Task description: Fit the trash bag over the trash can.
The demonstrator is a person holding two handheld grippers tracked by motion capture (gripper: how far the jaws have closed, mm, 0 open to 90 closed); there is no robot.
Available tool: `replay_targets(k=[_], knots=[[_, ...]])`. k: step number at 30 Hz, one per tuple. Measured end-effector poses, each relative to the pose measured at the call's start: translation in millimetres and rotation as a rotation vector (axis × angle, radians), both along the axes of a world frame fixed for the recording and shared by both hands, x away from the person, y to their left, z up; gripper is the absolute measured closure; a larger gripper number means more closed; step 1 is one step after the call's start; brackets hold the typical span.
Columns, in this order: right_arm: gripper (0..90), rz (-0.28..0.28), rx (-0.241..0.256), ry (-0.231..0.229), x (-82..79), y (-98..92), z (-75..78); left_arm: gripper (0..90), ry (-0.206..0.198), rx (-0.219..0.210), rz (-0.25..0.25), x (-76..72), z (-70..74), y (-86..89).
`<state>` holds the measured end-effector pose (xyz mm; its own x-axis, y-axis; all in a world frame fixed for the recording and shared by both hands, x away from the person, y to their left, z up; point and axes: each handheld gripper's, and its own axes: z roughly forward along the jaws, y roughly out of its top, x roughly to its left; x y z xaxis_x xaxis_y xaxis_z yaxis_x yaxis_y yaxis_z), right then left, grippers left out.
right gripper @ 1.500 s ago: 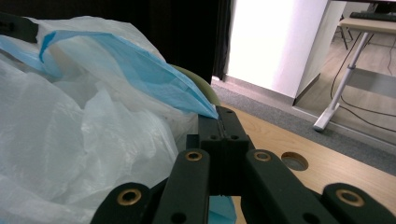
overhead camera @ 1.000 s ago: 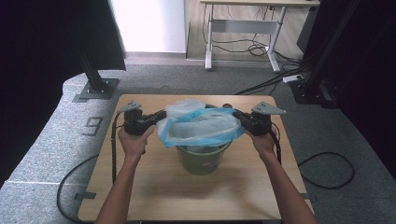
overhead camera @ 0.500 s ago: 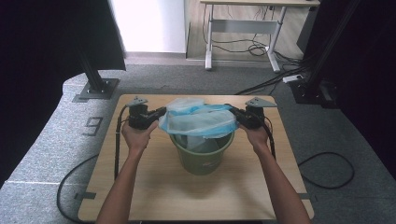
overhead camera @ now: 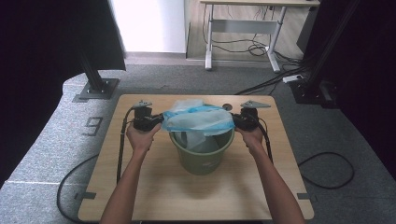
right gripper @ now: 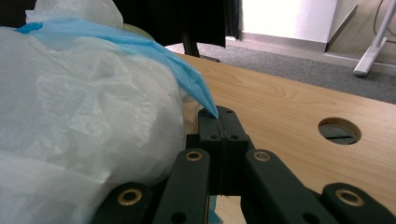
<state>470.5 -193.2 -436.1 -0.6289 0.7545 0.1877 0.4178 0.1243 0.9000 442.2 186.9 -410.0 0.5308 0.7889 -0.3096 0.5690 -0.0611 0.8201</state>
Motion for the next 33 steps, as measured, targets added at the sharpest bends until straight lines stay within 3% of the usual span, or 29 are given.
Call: replay_targets(k=[6, 12, 13, 14, 15, 16, 17, 18, 20, 24, 30, 33], knots=[[88.7, 0.013, 0.032, 0.022, 1.6, -0.9, -3.5, 89.7, 0.026, -0.019, -0.005, 4.6, -6.3, -2.1], [88.7, 0.008, 0.019, 0.013, 1.3, -0.4, -3.5, 89.7, 0.046, -0.024, -0.016, 7.8, -10.4, -6.4], [88.7, 0.006, 0.018, 0.013, 1.6, -0.3, -3.7, 89.7, 0.045, -0.022, -0.015, 7.9, -10.5, -6.8], [88.6, 0.005, 0.017, 0.013, 1.6, -0.2, -3.7, 89.8, -0.007, 0.007, 0.011, 4.3, -8.7, -7.9], [88.7, -0.007, 0.003, 0.004, 1.3, 0.2, -3.1, 89.8, -0.051, 0.029, 0.028, 0.3, -6.2, -9.0], [88.7, -0.041, -0.028, -0.035, -1.1, 0.5, -1.0, 89.9, -0.090, 0.037, 0.026, -4.6, -1.2, -9.9], [88.7, -0.090, -0.070, -0.139, -7.9, 0.8, 5.6, 89.9, -0.106, 0.047, 0.018, -7.1, 4.4, -10.8], [88.7, -0.082, -0.059, -0.175, -11.0, 0.5, 14.5, 89.9, -0.104, 0.049, 0.017, -6.8, 5.8, -10.9], [88.7, -0.077, -0.078, -0.181, -10.4, 2.5, 22.7, 89.8, -0.091, 0.031, 0.023, -3.1, 9.7, -8.6], [88.6, -0.083, -0.100, -0.148, -2.9, 4.4, 29.0, 89.8, -0.067, 0.006, 0.037, 3.3, 11.3, -3.2], [88.6, -0.090, -0.046, -0.068, 13.8, -1.5, 14.2, 89.8, -0.031, 0.002, 0.043, 12.3, 4.7, -1.3], [88.6, -0.077, -0.043, -0.058, 17.6, 1.5, 9.4, 89.8, -0.023, 0.008, 0.042, 15.0, 3.3, -2.2]])
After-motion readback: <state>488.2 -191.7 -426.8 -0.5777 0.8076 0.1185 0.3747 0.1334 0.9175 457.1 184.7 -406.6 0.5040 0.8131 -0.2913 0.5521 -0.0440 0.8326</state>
